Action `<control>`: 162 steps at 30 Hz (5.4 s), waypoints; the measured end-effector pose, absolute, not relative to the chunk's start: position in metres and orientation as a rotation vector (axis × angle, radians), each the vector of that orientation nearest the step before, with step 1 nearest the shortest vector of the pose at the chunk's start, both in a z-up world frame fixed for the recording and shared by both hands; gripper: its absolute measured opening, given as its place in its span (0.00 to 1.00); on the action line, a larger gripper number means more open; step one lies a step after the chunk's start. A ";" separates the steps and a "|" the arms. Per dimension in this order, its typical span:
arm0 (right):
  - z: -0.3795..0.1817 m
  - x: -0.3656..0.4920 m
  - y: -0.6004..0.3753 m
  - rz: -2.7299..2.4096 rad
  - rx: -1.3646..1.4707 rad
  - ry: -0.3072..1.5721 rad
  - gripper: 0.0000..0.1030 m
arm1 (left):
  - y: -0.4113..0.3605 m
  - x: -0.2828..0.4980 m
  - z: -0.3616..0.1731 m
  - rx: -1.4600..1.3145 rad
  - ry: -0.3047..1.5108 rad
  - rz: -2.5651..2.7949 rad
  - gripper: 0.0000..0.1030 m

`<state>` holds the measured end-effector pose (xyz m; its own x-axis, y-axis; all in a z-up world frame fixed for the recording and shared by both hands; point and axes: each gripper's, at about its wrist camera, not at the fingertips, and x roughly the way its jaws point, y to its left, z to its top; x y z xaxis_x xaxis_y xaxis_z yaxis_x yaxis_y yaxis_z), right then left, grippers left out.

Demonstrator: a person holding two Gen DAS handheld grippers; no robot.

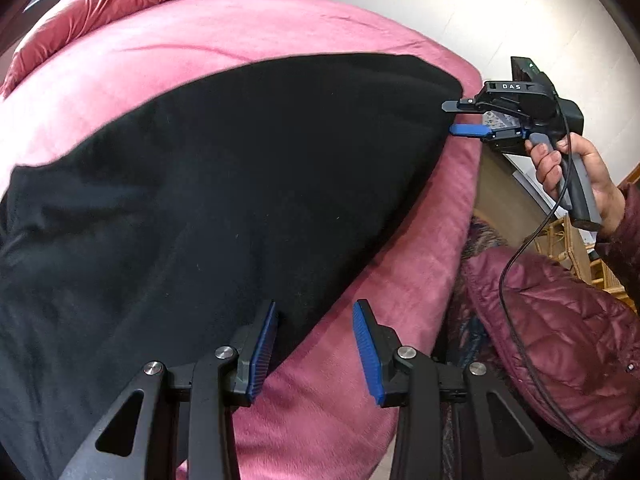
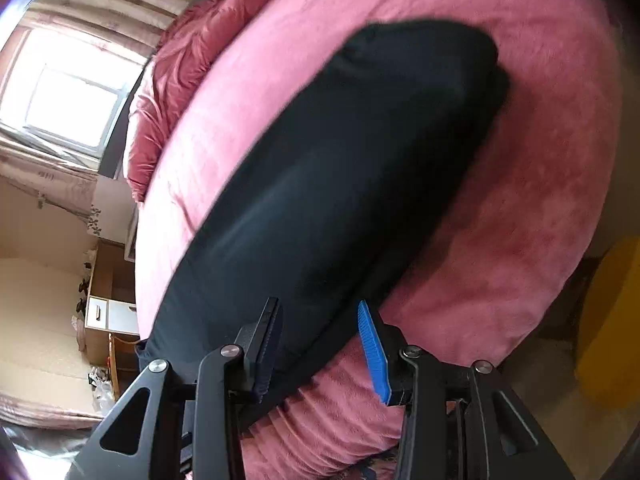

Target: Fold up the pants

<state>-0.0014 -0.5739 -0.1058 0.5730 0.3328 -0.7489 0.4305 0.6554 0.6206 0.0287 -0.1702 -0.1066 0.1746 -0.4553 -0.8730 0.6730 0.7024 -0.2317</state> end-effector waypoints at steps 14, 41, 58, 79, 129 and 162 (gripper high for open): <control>-0.088 0.001 -0.559 -0.089 0.714 0.997 0.06 | -0.142 0.029 -0.101 0.085 1.142 -0.858 0.01; -0.090 0.052 -0.663 -0.510 0.730 0.897 0.09 | -0.037 0.054 -0.097 -0.249 1.136 -0.437 0.20; -0.020 0.165 -0.360 0.501 0.238 1.018 0.34 | 0.026 0.054 -0.086 -0.286 0.998 -0.310 0.20; -0.092 0.270 -0.139 0.806 0.041 1.204 0.08 | 0.086 0.049 -0.104 -0.297 1.005 -0.185 0.21; -0.110 0.066 -0.226 0.591 0.107 1.178 0.53 | 0.251 -0.019 -0.117 -0.335 1.109 0.319 0.02; -0.097 -0.015 -0.620 -0.170 0.944 0.825 0.51 | 0.042 0.037 -0.110 -0.123 1.117 -0.144 0.24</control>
